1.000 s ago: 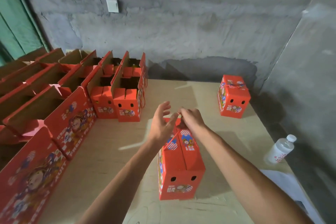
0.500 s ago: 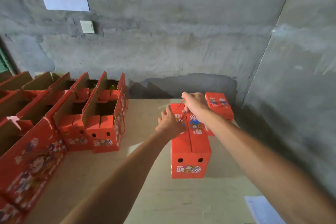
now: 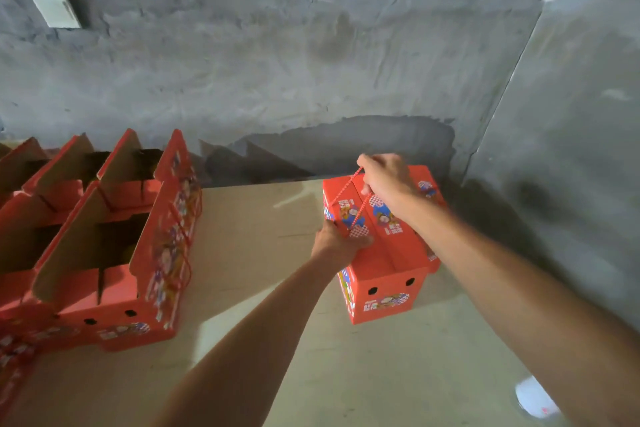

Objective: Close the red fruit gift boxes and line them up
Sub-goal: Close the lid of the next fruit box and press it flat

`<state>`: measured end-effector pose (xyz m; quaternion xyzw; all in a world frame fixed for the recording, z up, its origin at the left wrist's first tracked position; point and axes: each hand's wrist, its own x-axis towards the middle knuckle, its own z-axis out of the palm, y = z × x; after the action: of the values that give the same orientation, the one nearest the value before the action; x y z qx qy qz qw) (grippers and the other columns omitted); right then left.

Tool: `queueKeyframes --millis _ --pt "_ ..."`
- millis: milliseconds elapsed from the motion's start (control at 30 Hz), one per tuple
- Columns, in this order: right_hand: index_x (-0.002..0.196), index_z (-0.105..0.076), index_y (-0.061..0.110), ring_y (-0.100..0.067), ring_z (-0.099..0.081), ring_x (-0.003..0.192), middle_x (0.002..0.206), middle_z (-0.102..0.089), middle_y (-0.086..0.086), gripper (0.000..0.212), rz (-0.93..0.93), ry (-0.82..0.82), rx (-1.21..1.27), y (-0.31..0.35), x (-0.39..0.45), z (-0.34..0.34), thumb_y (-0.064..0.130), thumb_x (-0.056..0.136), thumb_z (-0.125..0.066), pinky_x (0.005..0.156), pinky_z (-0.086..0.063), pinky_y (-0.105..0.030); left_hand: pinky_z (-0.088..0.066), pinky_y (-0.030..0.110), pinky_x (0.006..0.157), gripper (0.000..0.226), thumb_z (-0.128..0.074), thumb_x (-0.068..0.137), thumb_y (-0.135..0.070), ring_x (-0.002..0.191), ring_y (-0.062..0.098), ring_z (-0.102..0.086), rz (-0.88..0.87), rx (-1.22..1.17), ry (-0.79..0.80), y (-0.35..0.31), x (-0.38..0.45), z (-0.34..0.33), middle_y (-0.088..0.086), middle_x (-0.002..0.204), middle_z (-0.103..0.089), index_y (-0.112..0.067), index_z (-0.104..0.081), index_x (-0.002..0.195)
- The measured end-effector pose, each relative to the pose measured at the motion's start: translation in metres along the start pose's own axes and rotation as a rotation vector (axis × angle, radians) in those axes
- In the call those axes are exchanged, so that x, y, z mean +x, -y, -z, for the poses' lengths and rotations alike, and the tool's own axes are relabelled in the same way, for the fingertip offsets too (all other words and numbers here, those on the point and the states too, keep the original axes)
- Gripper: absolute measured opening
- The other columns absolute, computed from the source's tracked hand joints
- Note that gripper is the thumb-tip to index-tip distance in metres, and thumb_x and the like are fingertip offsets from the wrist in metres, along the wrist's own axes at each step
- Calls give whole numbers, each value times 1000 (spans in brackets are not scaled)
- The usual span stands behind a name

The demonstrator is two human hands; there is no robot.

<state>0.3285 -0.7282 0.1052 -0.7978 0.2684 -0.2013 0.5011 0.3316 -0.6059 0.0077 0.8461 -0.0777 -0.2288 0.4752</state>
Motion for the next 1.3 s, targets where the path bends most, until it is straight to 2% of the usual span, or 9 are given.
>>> queueKeyframes --millis 433,500,600,733,867,933,1000,1167,1300 --pt "92 -62 16 3 -52 47 82 -74 9 19 90 14 -117 -87 122 -27 21 106 -49 54 -45 -25 -57 39 90 51 -79 82 -44 105 29 -68 -38 122 -85 -4 165 -44 7 119 -70 -19 -64 124" --pt "106 -61 13 0 -59 60 93 -76 2 9 63 9 -47 -102 124 -29 15 104 -53 63 -48 -28 -56 36 92 48 -76 86 -43 108 30 -67 -60 91 -90 2 176 -49 7 122 -70 -23 -64 128" --pt "120 -63 9 -19 -72 89 106 -76 -8 24 -14 -20 12 -112 127 -24 14 96 -65 81 -57 -36 -54 34 90 44 -69 91 -38 110 30 -65 -105 83 -84 6 182 -58 8 123 -68 -23 -59 131" --pt "118 -65 3 -31 -66 110 117 -70 -12 43 -60 -128 -344 -127 120 -2 35 91 -73 84 -50 -36 -51 40 93 48 -63 95 -40 116 33 -61 -144 146 -125 10 175 -70 10 128 -62 -18 -50 136" --pt "142 -46 7 -44 -42 139 150 -43 -23 93 -294 -148 -723 -157 93 21 75 82 -64 106 -43 -56 -50 45 97 63 -58 95 -57 120 36 -59 -20 130 -187 16 162 -83 12 133 -57 -15 -43 139" --pt "158 -22 11 -51 -20 149 164 -14 -27 111 -441 -118 -764 -180 77 32 80 81 -62 113 -31 -70 -50 48 102 63 -53 97 -61 120 36 -60 31 61 -172 19 158 -89 12 132 -58 -17 -42 141" --pt "162 -2 6 -52 -2 153 167 9 -29 124 -486 -73 -626 -200 71 38 74 82 -67 120 -20 -68 -51 49 102 61 -51 98 -61 119 37 -61 49 11 -173 19 159 -93 13 131 -60 -19 -41 141" --pt "161 -1 2 -49 -8 154 167 2 -28 124 -416 -95 -419 -226 80 33 64 82 -75 124 -18 -58 -51 49 101 59 -47 100 -61 117 38 -62 74 44 -206 19 162 -105 16 128 -62 -16 -41 138" --pt "162 -2 6 -50 4 154 167 16 -25 122 -370 -126 -383 -240 89 36 63 84 -75 126 -15 -55 -47 45 100 61 -46 100 -61 121 40 -59 72 71 -252 16 164 -119 17 131 -62 -14 -40 138"
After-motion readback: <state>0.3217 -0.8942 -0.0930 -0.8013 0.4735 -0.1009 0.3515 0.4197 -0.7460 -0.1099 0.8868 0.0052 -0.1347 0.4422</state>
